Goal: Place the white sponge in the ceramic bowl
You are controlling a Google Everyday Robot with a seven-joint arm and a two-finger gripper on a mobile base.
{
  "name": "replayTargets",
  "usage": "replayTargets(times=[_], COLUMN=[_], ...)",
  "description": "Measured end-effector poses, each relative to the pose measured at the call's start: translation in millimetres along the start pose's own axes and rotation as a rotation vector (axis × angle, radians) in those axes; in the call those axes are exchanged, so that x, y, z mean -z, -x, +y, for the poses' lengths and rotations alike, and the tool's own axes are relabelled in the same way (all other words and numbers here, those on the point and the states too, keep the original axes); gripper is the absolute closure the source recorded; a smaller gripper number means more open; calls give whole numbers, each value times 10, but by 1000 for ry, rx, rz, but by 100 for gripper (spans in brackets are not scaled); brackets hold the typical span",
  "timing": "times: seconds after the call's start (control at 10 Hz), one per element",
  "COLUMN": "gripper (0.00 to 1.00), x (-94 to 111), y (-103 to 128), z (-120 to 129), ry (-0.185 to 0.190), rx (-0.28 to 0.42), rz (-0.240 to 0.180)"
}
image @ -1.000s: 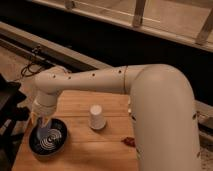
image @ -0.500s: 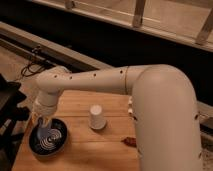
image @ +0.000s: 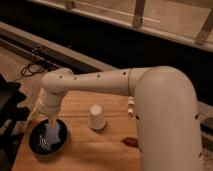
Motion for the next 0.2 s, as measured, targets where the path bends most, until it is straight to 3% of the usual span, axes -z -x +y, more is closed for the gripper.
replayTargets(times=[0.2], gripper=[20], x=[-16], y=[-7], z=[8], ry=[7], rx=[-3], rz=[-8])
